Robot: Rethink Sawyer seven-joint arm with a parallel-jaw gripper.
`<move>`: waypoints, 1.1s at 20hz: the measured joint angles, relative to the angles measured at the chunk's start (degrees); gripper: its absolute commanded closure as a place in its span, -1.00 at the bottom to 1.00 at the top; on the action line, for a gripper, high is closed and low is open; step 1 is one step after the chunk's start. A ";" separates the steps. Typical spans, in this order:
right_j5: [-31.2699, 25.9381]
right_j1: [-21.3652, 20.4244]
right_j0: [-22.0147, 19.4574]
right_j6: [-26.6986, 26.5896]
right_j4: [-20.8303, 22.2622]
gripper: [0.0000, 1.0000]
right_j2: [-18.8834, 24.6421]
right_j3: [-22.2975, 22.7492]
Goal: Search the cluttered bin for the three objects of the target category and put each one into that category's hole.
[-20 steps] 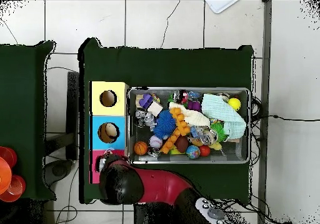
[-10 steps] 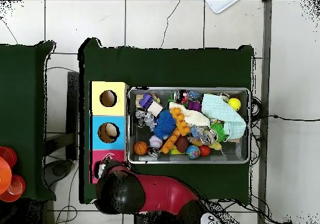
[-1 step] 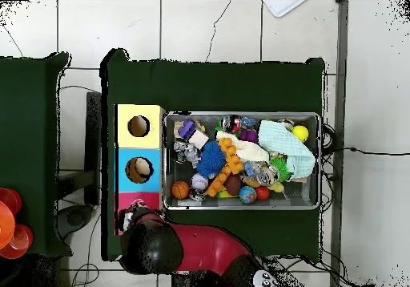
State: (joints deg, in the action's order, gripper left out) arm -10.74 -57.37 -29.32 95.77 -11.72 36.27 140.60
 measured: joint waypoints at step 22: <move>0.53 7.87 3.33 0.00 4.90 1.00 -6.48 -0.05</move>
State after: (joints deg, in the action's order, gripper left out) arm -10.21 -49.50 -25.98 95.77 -6.82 29.79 140.55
